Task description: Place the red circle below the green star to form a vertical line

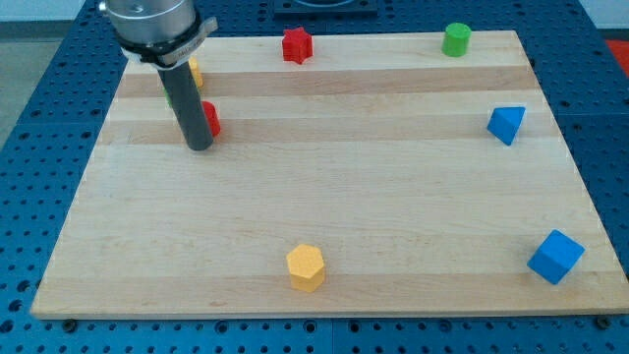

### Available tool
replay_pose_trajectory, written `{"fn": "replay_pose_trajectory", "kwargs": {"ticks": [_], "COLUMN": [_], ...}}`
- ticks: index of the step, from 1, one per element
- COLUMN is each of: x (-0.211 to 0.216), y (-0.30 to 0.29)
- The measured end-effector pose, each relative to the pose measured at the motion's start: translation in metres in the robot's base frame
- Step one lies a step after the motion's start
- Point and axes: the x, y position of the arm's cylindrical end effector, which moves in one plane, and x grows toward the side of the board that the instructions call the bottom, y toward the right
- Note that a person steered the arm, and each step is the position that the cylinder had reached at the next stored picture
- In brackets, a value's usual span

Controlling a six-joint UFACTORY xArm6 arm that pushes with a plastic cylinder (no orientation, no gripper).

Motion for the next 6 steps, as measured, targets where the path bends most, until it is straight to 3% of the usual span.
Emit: {"fn": "replay_pose_trajectory", "kwargs": {"ticks": [1, 2, 3, 6], "x": [-0.011, -0.012, -0.040, -0.047], "y": [0.007, 0.058, 0.088, 0.006]}}
